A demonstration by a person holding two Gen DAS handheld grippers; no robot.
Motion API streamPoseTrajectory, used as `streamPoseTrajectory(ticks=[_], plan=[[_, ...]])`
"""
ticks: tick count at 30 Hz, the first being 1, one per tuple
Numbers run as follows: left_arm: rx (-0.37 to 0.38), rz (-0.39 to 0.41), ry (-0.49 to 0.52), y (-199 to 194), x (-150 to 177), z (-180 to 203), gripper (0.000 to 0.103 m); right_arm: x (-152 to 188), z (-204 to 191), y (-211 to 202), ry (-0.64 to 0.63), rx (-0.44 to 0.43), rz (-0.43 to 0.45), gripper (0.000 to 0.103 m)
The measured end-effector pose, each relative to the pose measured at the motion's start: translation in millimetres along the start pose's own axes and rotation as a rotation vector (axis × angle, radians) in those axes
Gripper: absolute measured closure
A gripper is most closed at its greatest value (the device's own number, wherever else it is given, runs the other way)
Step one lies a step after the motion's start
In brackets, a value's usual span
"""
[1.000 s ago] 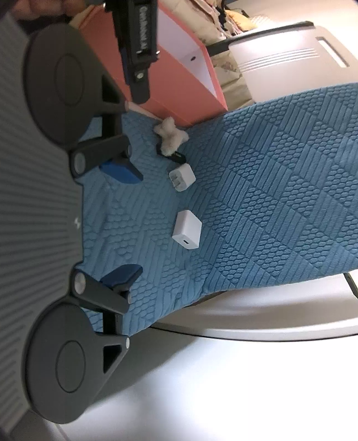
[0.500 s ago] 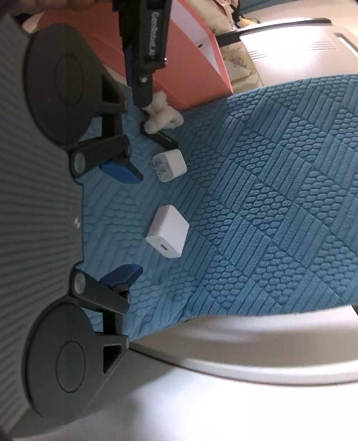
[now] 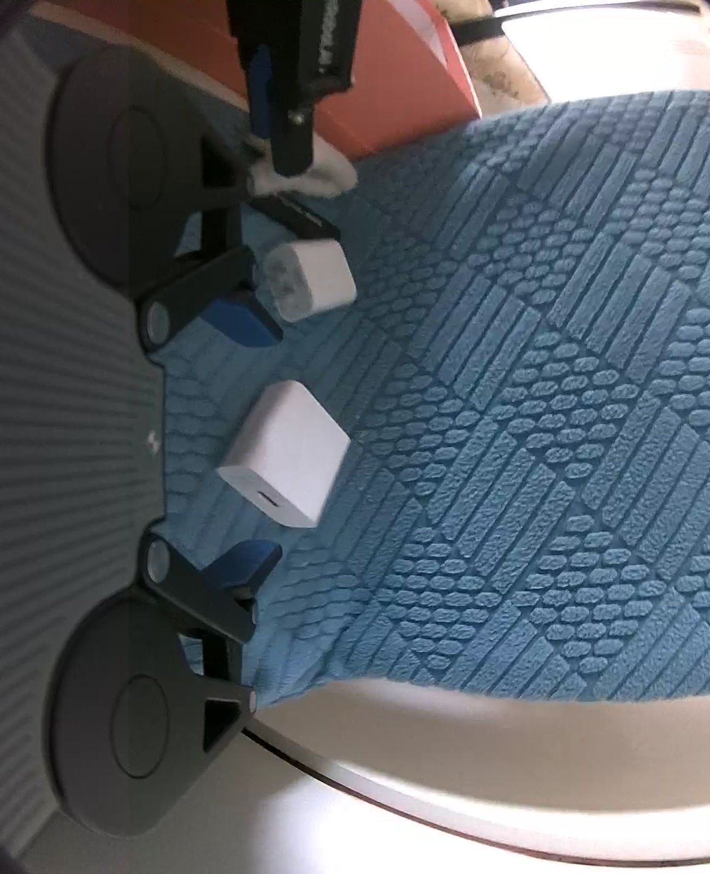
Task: Organize rigid objects
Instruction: 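Move the right gripper to the white cube charger and close on it, then grasp the white plush with the left gripper while the right gripper lifts the cube charger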
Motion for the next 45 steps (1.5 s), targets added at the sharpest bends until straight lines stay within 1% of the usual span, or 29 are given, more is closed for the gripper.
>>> streamPoseTrajectory(ticks=[2, 4, 7, 8, 9, 12, 15, 16, 17, 19, 22, 26, 31, 34, 37, 42, 45], plan=[[-0.021, -0.009, 0.000, 6, 0, 2, 0.064, 0, 1, 9, 0.010, -0.005, -0.009, 0.024], [-0.024, -0.021, -0.012, 12, 0, 2, 0.065, 1, 1, 17, 0.013, 0.002, -0.023, 0.024], [-0.050, -0.017, -0.009, 18, -1, 2, 0.066, -1, -2, 22, 0.020, 0.020, -0.014, 0.024], [-0.048, -0.017, -0.013, 19, -1, 1, 0.071, -1, -2, 24, 0.017, 0.034, -0.009, 0.024], [-0.042, -0.018, -0.014, 19, 0, -1, 0.072, -1, -4, 29, 0.009, 0.046, -0.008, 0.024], [-0.043, 0.000, 0.019, 19, 1, -1, 0.075, 0, -5, 42, 0.000, 0.066, -0.019, 0.024], [-0.055, 0.025, 0.059, 14, 2, 0, 0.079, 1, -5, 51, 0.024, 0.088, -0.021, 0.025], [-0.060, 0.028, 0.069, 13, 3, 0, 0.080, 0, -5, 52, 0.028, 0.096, -0.022, 0.027], [-0.059, 0.026, 0.075, 12, 4, -1, 0.081, -1, -5, 54, 0.035, 0.099, -0.023, 0.033], [-0.044, 0.015, 0.073, 10, 6, -5, 0.083, -5, -3, 52, 0.058, 0.097, -0.019, 0.034], [-0.056, 0.034, 0.098, 3, 9, -10, 0.086, -4, -2, 51, 0.083, 0.092, -0.020, 0.037], [-0.049, 0.025, 0.099, -7, 14, -20, 0.088, -6, 1, 44, 0.084, 0.092, -0.028, 0.041], [-0.041, 0.023, 0.117, -25, 23, -30, 0.089, -2, 0, 31, 0.063, 0.117, -0.048, 0.042], [-0.031, 0.026, 0.125, -38, 29, -34, 0.089, 3, -2, 15, 0.059, 0.134, -0.062, 0.043], [-0.024, 0.036, 0.154, -53, 36, -35, 0.089, 8, 0, -2, 0.077, 0.137, -0.068, 0.045], [0.012, 0.026, 0.149, -76, 48, -41, 0.090, 21, -1, -31, 0.100, 0.125, -0.085, 0.046], [0.030, 0.017, 0.165, -89, 57, -42, 0.090, 27, -6, -47, 0.117, 0.100, -0.099, 0.047]])
Point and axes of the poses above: each gripper's, at about its wrist camera, not at the fingertips, and y roughly the way its jaws point, z to its right, x to its underside, the point moved 5 cm from there along y, roughly the way its jaws point, and after that the axes turned 11 degrees about -x, right-handed, at the moved point
